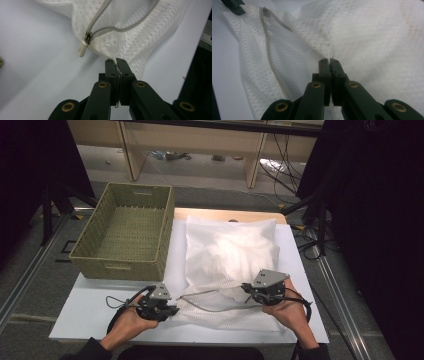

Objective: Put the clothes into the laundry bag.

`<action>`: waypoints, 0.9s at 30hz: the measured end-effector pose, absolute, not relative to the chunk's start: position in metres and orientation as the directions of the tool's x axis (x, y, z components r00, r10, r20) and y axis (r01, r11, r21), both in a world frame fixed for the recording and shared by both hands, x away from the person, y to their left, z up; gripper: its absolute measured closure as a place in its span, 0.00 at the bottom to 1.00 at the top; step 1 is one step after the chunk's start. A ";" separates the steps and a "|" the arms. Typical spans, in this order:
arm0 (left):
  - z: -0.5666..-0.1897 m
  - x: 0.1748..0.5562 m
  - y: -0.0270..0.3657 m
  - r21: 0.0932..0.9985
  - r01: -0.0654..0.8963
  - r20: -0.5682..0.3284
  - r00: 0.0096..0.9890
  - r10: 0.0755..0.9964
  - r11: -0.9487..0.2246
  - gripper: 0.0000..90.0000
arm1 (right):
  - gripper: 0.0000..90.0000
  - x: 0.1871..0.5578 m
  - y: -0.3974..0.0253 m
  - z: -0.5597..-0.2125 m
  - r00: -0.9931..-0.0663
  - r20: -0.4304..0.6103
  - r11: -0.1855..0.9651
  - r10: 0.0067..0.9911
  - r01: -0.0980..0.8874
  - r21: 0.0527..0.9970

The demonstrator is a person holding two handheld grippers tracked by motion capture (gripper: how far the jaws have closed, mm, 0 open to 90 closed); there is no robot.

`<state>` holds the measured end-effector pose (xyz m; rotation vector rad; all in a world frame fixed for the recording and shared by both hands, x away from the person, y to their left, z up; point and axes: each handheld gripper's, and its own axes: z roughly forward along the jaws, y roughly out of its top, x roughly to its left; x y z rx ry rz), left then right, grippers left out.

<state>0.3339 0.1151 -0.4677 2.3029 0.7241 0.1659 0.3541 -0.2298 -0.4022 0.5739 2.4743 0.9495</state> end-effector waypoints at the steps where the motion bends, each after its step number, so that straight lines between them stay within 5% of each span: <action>1: -0.469 0.332 0.114 0.665 0.455 -0.086 0.835 0.544 -0.592 0.98 | 1.00 0.353 -0.229 -0.404 -0.828 -0.238 0.689 0.508 0.224 0.689; 7: -0.471 0.331 0.115 0.649 0.466 -0.077 0.827 0.556 -0.602 0.95 | 1.00 0.349 -0.224 -0.425 -0.849 -0.210 0.723 0.485 0.254 0.643; 10: -0.465 0.331 0.115 0.658 0.492 -0.053 0.785 0.617 -0.570 0.74 | 1.00 0.349 -0.226 -0.430 -0.843 -0.192 0.718 0.503 0.284 0.636; 14: -0.442 0.323 0.097 0.732 0.447 -0.052 0.789 0.612 -0.514 0.63 | 1.00 0.353 -0.230 -0.422 -0.838 -0.187 0.692 0.513 0.275 0.668; 27: -0.460 0.348 0.005 0.720 0.459 -0.176 0.846 0.504 -0.520 0.60 | 1.00 0.357 -0.234 -0.410 -0.823 -0.209 0.672 0.529 0.255 0.695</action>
